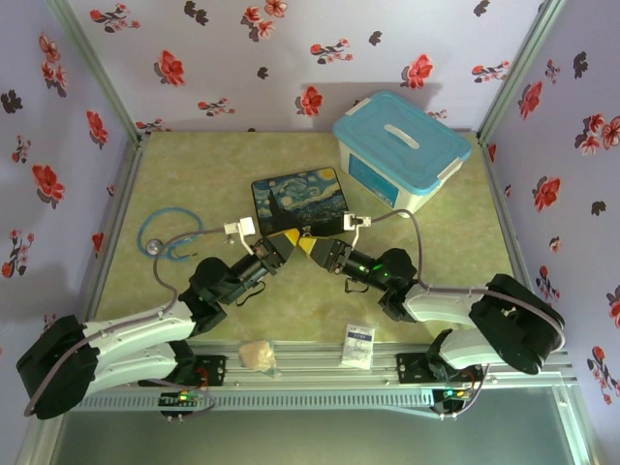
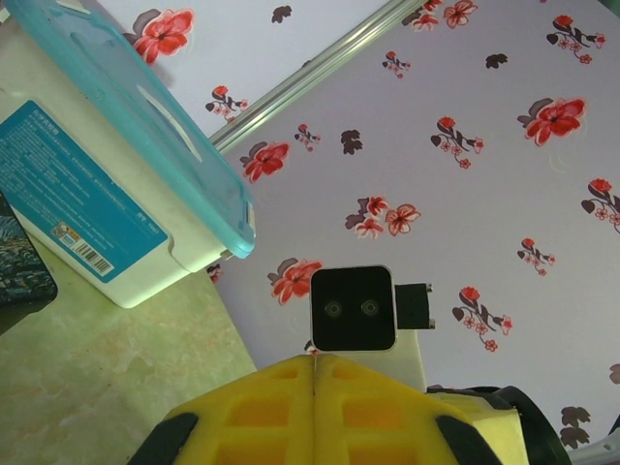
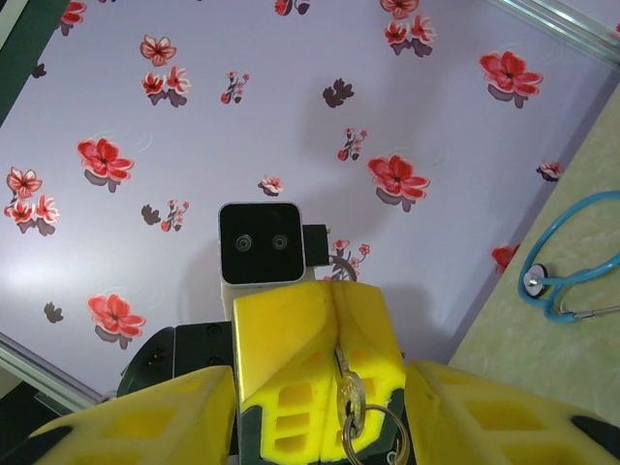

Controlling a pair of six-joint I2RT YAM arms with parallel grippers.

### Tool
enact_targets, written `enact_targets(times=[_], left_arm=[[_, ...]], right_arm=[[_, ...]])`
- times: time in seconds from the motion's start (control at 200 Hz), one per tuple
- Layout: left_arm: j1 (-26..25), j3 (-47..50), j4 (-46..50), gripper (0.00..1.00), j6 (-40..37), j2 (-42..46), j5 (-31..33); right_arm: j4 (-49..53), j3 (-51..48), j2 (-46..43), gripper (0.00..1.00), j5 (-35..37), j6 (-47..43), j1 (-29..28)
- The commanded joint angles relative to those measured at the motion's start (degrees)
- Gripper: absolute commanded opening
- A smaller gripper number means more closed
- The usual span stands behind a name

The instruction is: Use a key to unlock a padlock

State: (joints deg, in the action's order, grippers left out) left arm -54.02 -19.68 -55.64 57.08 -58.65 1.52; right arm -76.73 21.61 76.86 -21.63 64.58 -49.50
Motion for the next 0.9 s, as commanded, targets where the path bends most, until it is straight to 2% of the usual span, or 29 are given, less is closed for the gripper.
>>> enact_targets(times=[0.0,0.345,0.575,0.735,0.895], left_arm=[[0.0,-0.7,-5.7,0.0,-0.2,-1.3,1.0],[0.4,-0.1,-7.6,0.0,0.3,-2.5,1.4],[0.5,-0.1,-7.4,0.0,0.0,-2.8,1.6],[0.5,0.1,-7.1,0.0,0.3,-3.3,1.6],[0.6,0.8,-6.6,0.0,1.4,-3.6,2.1]], right_arm=[[-2.6,0.7,0.2,0.45,-0.4,-0.1,0.3],[-2.6,-0.5,-0.6,0.26,0.2,-0.3,0.3],[-2.6,-0.9,0.3,0.19,0.6,-0.7,0.4],[-2.6,-1.7,-0.4,0.08,1.1,-1.2,0.5],[-2.6,-2.3,-0.7,0.07,1.3,-1.7,0.7]])
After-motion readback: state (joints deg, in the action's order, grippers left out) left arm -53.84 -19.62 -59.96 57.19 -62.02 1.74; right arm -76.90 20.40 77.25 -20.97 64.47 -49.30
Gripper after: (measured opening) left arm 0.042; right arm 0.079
